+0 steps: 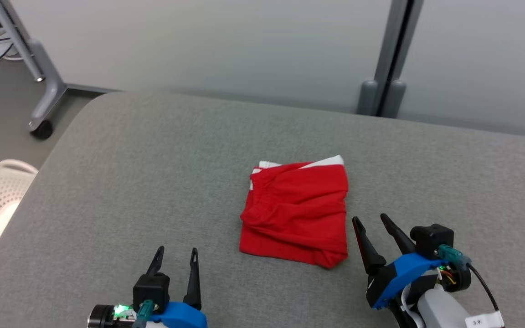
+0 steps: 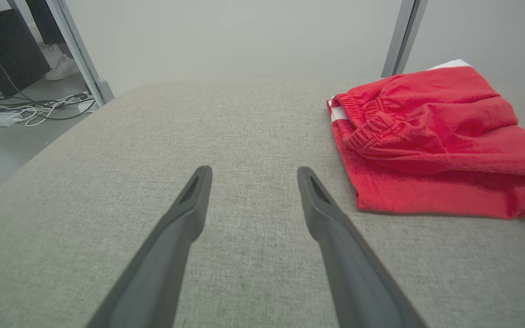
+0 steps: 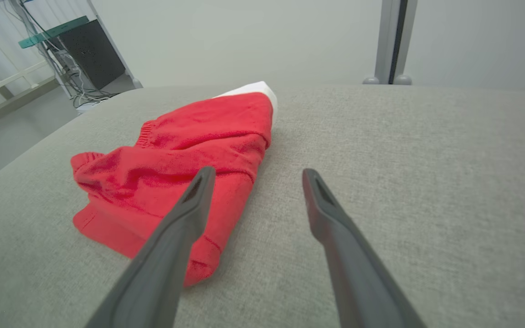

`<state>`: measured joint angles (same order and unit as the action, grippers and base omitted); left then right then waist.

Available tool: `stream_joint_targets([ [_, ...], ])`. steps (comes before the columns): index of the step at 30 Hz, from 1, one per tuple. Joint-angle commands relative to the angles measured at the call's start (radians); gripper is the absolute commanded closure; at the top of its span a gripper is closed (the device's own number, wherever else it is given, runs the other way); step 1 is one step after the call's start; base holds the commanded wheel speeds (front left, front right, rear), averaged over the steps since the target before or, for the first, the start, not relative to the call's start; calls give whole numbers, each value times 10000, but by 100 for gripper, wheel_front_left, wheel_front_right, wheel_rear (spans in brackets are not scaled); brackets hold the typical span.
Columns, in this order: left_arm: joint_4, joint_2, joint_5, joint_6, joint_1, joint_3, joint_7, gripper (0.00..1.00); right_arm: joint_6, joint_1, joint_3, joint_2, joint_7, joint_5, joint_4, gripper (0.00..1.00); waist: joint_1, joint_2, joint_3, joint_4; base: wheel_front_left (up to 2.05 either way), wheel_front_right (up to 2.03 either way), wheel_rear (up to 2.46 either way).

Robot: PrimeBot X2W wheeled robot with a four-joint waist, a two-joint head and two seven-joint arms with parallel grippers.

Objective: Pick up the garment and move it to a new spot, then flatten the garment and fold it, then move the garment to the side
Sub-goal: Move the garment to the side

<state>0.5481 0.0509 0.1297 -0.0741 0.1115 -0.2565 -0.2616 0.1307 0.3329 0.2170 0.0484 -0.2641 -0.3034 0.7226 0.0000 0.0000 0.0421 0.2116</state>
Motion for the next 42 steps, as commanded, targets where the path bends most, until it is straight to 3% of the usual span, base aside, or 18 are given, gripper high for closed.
stream_joint_targets([
  [1,-52,-6,98,-21,229,-105,-41,0,1,449,-22,46,-2,-13,223,0,0,0,569,716,0,0,0],
  [9,-404,-13,696,-217,393,-356,-41,0,2,1796,-1167,49,-3,-251,1642,0,0,0,1305,1835,0,0,0],
  [13,-570,-9,754,-285,409,-428,-41,0,2,2107,-997,36,-2,-450,2345,0,0,0,1523,1957,0,0,0],
  [14,-588,-9,776,-307,412,-445,-41,0,2,2181,-899,39,-2,-554,2497,33,0,0,1551,1960,0,0,0],
  [15,-605,-9,796,-311,443,-470,-41,0,2,2246,-781,45,-2,-664,2570,93,0,0,1588,1941,0,0,0],
  [16,-631,-12,792,-308,488,-510,-41,0,2,2260,-693,45,3,-763,2624,100,0,0,1607,1910,0,0,0],
  [24,-713,-11,711,-239,596,-645,-41,0,1,1922,-712,53,-3,-655,1633,100,0,0,1335,837,0,0,0],
  [36,-608,-4,834,-60,987,-1075,-41,0,1,1469,572,43,-3,-1123,550,100,0,0,835,-3306,0,0,0],
  [42,-575,1,925,-86,1231,-1285,-41,0,2,1392,1022,36,-3,-1344,386,100,0,0,975,-4957,0,0,0],
])
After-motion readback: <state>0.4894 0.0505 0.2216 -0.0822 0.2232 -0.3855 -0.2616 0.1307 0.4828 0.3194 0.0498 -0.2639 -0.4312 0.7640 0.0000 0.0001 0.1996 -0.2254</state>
